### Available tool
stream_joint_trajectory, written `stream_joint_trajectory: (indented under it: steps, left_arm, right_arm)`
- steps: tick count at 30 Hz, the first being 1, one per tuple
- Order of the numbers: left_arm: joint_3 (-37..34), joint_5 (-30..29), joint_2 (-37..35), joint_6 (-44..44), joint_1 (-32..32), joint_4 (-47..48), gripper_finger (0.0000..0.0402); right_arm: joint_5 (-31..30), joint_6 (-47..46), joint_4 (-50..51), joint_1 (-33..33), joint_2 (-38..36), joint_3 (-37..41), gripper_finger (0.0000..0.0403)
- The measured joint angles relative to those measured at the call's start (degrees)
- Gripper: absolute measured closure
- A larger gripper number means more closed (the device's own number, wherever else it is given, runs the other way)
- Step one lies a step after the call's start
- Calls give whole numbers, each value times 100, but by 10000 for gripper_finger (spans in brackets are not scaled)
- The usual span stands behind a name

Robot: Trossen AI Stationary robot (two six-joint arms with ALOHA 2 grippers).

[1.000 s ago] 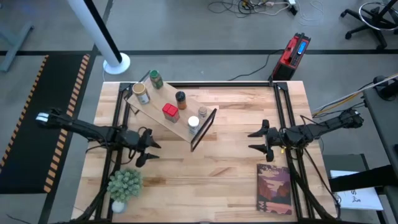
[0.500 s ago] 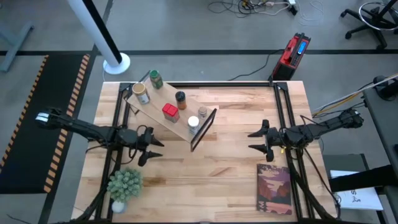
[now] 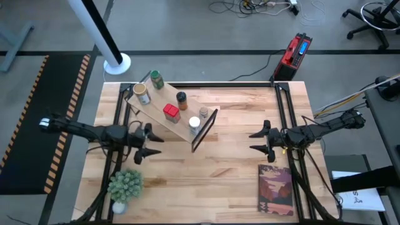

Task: Shelf spices
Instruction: Return to Home Position

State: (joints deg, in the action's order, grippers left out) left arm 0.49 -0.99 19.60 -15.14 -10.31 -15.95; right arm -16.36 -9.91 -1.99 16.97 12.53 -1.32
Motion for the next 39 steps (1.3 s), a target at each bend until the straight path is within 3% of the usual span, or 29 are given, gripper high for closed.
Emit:
stream_joint_trajectory:
  steps: [21, 39]
  left_arm:
    - [-2, 6, -1937, 0, 0, -102, 176]
    - [-2, 6, -1511, 0, 0, -107, 156]
  right_arm:
    - [1, -2, 1, 2, 0, 0, 190]
    - [0, -2, 1, 2, 1, 0, 190]
